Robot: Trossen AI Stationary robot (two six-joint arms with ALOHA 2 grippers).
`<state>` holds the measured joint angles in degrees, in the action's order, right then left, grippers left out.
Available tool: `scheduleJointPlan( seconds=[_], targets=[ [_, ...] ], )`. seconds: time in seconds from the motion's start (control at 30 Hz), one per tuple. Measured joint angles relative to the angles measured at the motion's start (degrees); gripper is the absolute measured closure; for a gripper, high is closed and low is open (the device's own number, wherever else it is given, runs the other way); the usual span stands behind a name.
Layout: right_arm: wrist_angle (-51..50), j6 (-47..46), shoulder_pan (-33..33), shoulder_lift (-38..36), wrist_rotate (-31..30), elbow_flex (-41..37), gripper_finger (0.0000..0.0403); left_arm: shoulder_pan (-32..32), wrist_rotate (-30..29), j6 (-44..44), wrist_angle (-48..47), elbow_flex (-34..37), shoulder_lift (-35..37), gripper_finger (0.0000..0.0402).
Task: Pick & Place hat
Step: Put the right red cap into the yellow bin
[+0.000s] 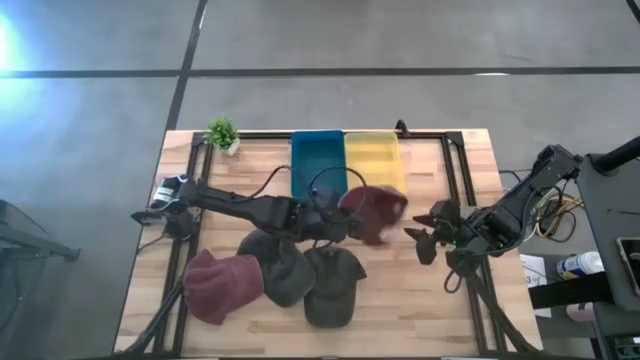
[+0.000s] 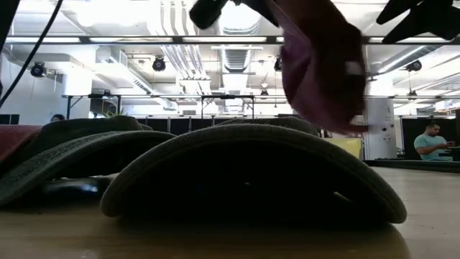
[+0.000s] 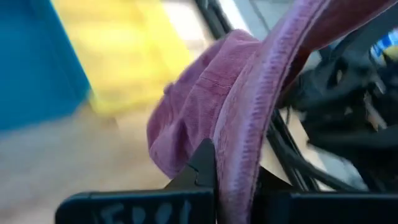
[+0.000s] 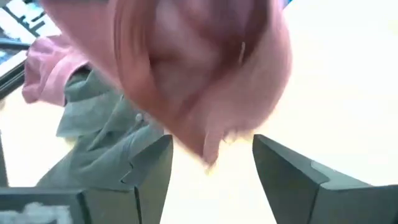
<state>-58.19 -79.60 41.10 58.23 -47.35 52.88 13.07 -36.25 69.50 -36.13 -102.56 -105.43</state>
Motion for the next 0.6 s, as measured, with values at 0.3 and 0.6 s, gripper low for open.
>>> scheduleJointPlan(
  seconds=[0.3, 0.6],
  targets=[
    [-1.6, -2.1, 0.0, -0.3, 0.9, 0.1, 0.0184, 3.1, -8.8, -9.2, -3.9, -0.5, 0.5, 0.0397],
    [-8.8, -5.8, -0.3, -0.4, -0.5, 0.1, 0.0184, 7.2, -16.1, -26.6, -3.4, -3.7, 0.6, 0.0397]
  ],
)
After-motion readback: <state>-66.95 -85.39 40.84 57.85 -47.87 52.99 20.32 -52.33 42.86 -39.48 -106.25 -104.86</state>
